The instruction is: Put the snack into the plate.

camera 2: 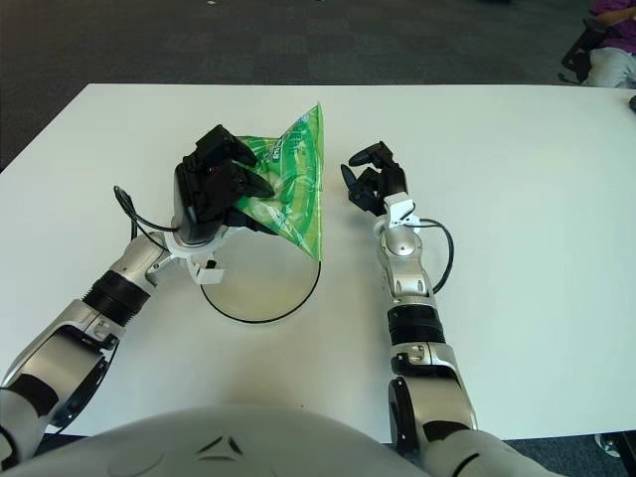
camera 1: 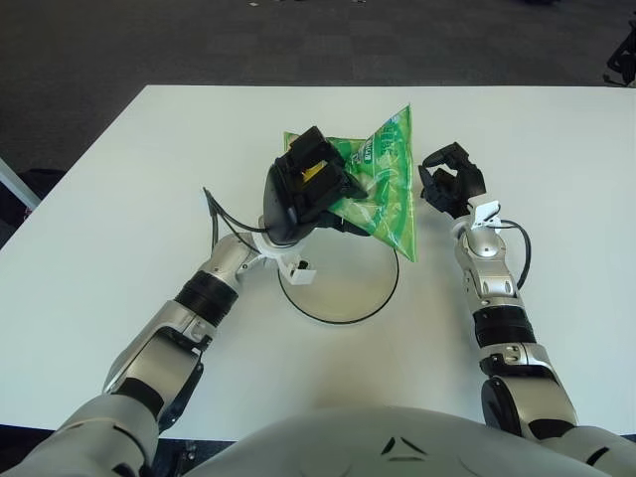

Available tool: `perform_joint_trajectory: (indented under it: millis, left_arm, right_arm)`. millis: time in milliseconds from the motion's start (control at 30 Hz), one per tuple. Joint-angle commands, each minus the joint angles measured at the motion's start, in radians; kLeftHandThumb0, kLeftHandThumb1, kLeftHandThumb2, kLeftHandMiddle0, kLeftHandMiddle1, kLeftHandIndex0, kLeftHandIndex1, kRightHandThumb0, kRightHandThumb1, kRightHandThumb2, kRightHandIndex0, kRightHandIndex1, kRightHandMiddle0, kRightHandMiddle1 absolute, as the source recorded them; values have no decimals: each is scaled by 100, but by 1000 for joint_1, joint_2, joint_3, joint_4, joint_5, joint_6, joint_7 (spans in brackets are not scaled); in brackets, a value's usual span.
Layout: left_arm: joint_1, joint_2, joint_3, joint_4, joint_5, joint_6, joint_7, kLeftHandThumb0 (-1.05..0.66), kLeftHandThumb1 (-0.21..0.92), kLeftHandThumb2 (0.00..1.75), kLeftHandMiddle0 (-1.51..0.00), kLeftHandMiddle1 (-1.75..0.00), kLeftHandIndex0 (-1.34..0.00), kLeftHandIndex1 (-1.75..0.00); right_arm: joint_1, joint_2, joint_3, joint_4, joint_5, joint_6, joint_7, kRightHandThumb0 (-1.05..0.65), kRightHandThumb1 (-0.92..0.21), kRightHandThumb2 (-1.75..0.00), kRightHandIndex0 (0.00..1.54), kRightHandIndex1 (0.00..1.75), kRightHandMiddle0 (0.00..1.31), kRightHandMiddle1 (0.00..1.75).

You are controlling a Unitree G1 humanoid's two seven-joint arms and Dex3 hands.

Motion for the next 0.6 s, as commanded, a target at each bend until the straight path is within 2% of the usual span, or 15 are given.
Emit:
perform_joint_trajectory:
  millis: [0,100,133,167,200,233,300,367,467,533,567]
  left_arm:
    - [-21,18,7,6,-8,-18,-2,-4,60,72,-89,-175,-77,-175]
    - [-16,27,11,1,-9,-28,-11,-4,62,69,-89,-175,-77,-175]
    - [-68,117,-42,167,-123,-202,-157,-4,62,69,-89,-175,-77,-175]
    - [-124,196,-89,344,-195,-368,-261,-3,67,60,-82,-167,-73,-163]
    - [-163,248,-120,468,-249,-482,-336,-2,79,36,-72,-148,-68,-139]
    - [-186,275,-137,541,-280,-548,-380,-2,82,31,-69,-144,-67,-134]
    - [-205,258,-158,475,-355,-533,-459,-1,88,19,-65,-133,-63,-124]
    - [-200,234,-170,396,-424,-496,-540,-1,90,15,-66,-129,-59,-121]
    - [-189,219,-170,370,-488,-481,-621,-1,91,13,-68,-124,-53,-123]
    - [-183,218,-169,364,-536,-480,-677,17,92,12,-65,-126,-49,-105]
    - [-180,223,-174,359,-569,-479,-714,-8,88,9,-63,-107,-47,-93]
  right_arm:
    - [2,-11,-3,-7,2,2,3,-36,-84,-49,76,175,40,159]
    - [3,-12,-3,-6,2,-1,5,-36,-84,-49,76,175,40,158]
    - [4,-13,-3,-6,3,-1,5,-36,-84,-49,76,175,40,158]
    - [3,-13,-3,-5,3,-2,5,-36,-84,-49,76,175,40,158]
    - [3,-13,-3,-5,3,-2,5,-36,-84,-49,77,175,40,158]
    - [3,-13,-3,-4,3,-2,5,-36,-84,-49,77,175,40,158]
    - [3,-13,-3,-4,4,-2,5,-36,-84,-49,77,175,40,158]
    - [3,-13,-3,-5,4,-1,5,-36,-84,-49,77,175,40,158]
    - [3,-13,-3,-5,5,-1,5,-36,-84,-49,77,175,40,158]
    - [2,-14,-4,-4,5,-1,5,-36,-83,-49,77,175,41,158]
    - [2,-14,-4,-4,5,-2,5,-36,-83,-49,77,175,41,158]
